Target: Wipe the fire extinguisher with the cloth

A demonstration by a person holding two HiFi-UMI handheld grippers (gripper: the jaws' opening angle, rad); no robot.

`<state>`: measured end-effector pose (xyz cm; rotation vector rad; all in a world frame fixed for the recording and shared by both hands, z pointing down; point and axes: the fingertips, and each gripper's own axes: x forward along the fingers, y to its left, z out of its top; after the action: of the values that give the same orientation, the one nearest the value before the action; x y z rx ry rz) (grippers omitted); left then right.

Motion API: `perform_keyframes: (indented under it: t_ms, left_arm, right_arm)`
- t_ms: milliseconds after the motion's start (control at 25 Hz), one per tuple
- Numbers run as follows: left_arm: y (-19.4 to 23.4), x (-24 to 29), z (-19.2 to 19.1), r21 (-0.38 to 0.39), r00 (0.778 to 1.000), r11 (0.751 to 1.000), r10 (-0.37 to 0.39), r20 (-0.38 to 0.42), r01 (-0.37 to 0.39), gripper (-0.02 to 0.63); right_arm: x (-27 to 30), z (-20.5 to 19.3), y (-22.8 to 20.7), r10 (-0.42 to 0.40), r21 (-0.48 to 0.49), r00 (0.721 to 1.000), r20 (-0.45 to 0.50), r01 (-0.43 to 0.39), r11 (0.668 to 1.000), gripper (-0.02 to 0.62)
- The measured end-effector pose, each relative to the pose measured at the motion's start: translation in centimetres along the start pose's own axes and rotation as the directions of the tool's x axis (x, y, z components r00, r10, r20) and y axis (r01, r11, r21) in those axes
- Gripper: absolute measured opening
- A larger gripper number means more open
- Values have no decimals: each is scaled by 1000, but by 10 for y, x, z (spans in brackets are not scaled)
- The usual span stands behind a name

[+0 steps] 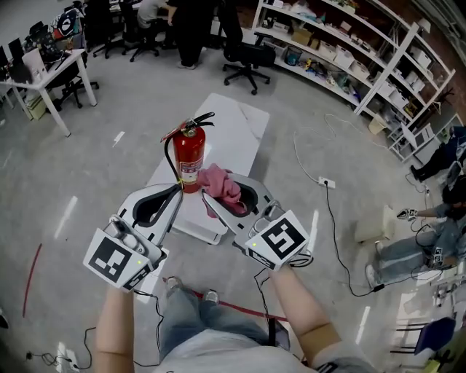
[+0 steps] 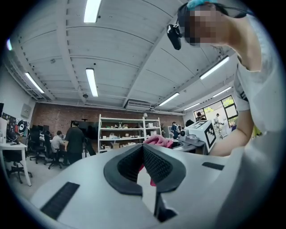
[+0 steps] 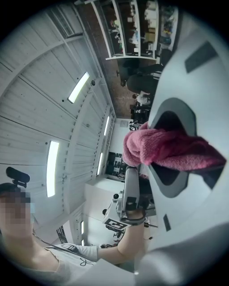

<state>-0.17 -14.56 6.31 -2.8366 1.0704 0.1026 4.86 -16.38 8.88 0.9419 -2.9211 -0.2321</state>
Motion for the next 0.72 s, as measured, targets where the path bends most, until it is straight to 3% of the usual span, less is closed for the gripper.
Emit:
perform_keyframes:
  t_ms: [320, 720]
  left_arm:
    - [49, 31, -41, -31, 1000, 999, -27, -14, 27, 10]
    - [149, 73, -101, -48, 987, 989, -146, -65, 143, 10]
  right_arm:
    - [51, -46, -44, -37, -7, 998, -45, 37, 999, 146]
    - [157, -118, -113, -124, -10, 985, -124, 123, 992, 146]
